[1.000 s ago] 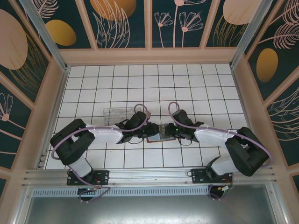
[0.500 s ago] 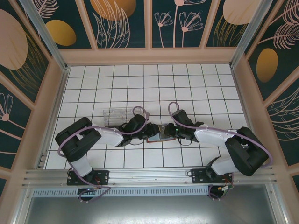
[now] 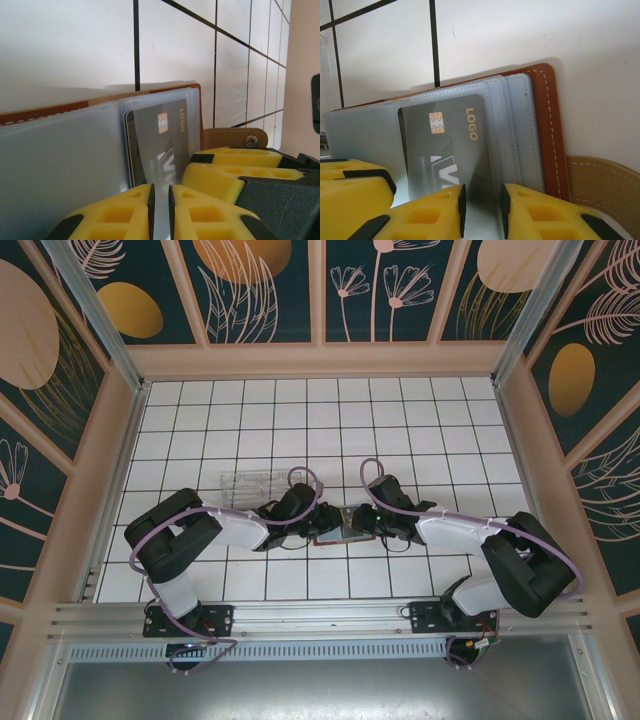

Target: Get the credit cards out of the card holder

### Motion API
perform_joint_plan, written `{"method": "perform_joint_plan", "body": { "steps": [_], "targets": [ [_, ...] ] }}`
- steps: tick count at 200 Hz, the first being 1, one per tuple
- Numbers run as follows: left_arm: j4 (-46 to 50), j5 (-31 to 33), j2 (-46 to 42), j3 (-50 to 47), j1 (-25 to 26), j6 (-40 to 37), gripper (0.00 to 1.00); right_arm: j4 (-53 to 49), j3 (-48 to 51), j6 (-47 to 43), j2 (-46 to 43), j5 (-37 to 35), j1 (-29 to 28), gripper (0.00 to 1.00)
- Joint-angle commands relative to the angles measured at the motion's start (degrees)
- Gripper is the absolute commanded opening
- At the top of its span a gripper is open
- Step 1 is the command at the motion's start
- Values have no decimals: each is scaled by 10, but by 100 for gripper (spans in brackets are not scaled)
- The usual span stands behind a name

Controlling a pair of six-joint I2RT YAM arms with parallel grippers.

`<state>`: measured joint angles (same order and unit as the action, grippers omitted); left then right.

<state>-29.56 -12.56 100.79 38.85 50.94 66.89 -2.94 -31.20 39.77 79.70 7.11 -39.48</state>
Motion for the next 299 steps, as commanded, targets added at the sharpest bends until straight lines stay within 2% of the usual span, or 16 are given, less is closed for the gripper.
{"method": "perform_joint_plan", "body": {
  "steps": [1, 40, 75, 123, 216, 299],
  "targets": [
    [65, 14, -7, 9, -1, -5, 20, -19, 12, 10, 7, 0, -7, 29],
    [66, 4, -3, 25, 2, -18, 22, -56, 15, 14, 5, -29, -1, 28],
    [78, 20, -19, 42, 13, -27, 24, -58, 46, 15, -27, -21, 27, 28],
    [75, 5, 18, 65, 28, -18, 24, -65, 69, 6, -79, -15, 51, 28],
    [49, -34, 61, 86, 30, -17, 24, -48, 69, 8, -67, -2, 50, 28],
    [15, -50, 63, 79, 30, -16, 24, -44, 70, 11, -61, -1, 49, 28]
  ]
}}
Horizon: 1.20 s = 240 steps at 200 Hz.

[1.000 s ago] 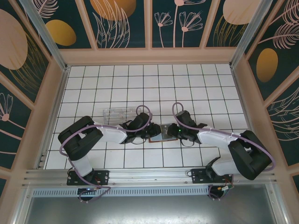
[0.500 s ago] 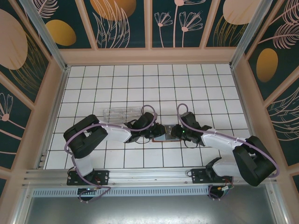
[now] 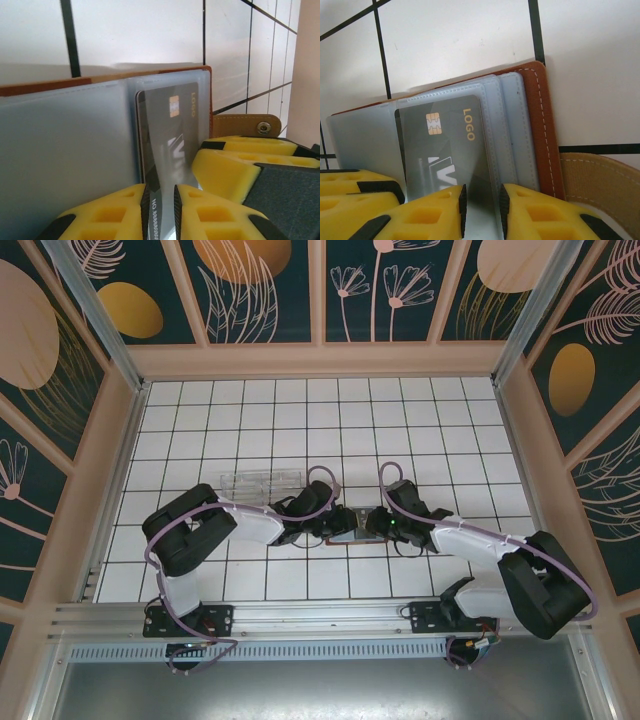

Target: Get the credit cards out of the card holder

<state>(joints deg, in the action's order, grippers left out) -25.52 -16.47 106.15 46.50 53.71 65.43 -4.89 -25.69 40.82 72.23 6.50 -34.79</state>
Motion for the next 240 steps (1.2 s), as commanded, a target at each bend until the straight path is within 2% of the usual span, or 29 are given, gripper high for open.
{"method": "perform_joint_plan", "body": {
  "steps": [1, 79, 161, 240],
  "targets": [
    [-25, -11, 9, 2, 3, -1, 24, -24, 14, 1, 13, 5, 2, 28],
    [29, 15, 7, 4, 3, 1, 23, -24, 15, 2, 13, 4, 1, 28],
    [26, 7, 13, 9, 3, -2, 23, -24, 14, 3, 14, 4, -1, 28],
    [64, 27, 7, 17, 3, -7, 22, -24, 13, 4, 16, 4, -2, 28]
  ]
}}
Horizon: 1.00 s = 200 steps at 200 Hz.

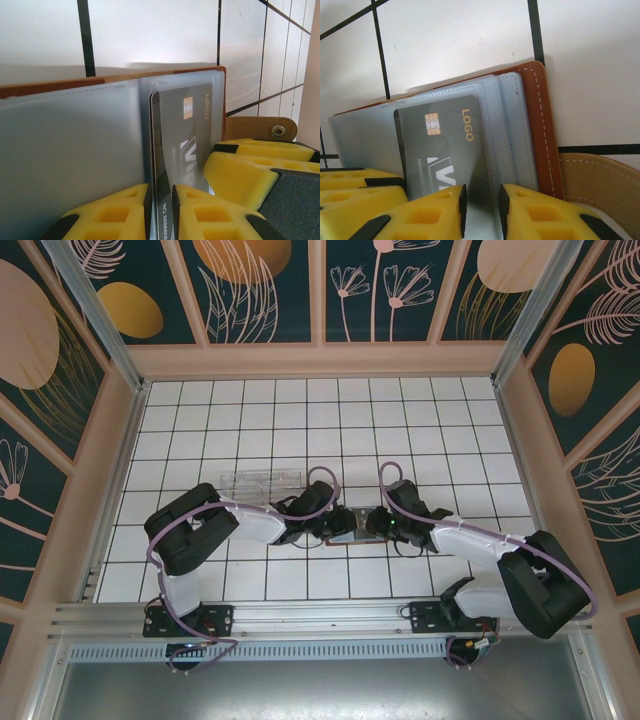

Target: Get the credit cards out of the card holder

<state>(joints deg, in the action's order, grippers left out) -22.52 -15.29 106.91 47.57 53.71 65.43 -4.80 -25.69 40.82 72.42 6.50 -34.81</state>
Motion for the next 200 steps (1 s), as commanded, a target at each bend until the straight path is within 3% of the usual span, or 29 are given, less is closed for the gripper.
{"method": "perform_joint_plan", "body": {
  "steps": [1, 61, 117, 147, 158, 171, 200],
  "targets": [
    [34, 15, 0, 6, 3, -7, 22, -25, 13, 3, 14, 4, -1, 28],
    [-50, -23, -4, -8, 5, -11, 22, -24, 12, 4, 17, 4, -3, 28],
    [-62, -38, 5, -8, 5, -6, 21, -23, 10, 4, 19, 3, -3, 28],
    [-59, -35, 5, -9, 5, -4, 15, -26, 11, 5, 17, 2, -4, 28],
    [-56, -34, 5, -9, 5, -4, 5, -25, 11, 5, 17, 2, -4, 28],
    [-52, -32, 5, -9, 5, -3, 0, -24, 12, 6, 17, 1, -4, 28],
    [-41, -21, -2, -14, 5, -1, 0, -25, 13, 7, 17, 0, -4, 28]
  ]
}}
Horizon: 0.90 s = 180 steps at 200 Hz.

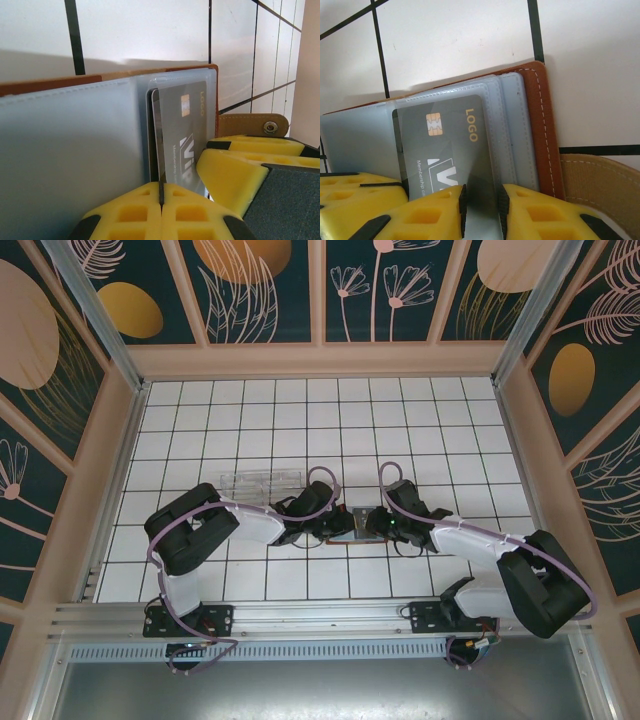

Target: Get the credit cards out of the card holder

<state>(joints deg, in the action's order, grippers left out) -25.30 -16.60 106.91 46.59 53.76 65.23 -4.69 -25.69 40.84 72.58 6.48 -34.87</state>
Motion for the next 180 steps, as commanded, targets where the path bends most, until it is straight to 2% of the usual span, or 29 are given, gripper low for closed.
{"method": "perform_joint_plan", "body": {
  "steps": [1, 110, 137, 154, 170, 180],
  "targets": [
    [-13, -7, -4, -5, 4, 1, 0, -27, 13, 7, 15, 0, -3, 28],
    [41, 26, -76, -52, -18, -19, 0, -35, 11, 13, 21, -9, 0, 28],
    [12, 5, -71, -50, -18, -25, 0, -34, 10, 12, 23, -8, 0, 28],
    [-19, -11, -67, -48, -18, -22, 22, -32, 10, 13, 25, -6, -1, 27],
    [-24, -16, -62, -44, -19, -22, 34, -31, 9, 12, 27, -5, -1, 25],
    [-26, -21, -55, -40, -18, -21, 35, -31, 8, 11, 27, -4, -1, 25]
  ]
}}
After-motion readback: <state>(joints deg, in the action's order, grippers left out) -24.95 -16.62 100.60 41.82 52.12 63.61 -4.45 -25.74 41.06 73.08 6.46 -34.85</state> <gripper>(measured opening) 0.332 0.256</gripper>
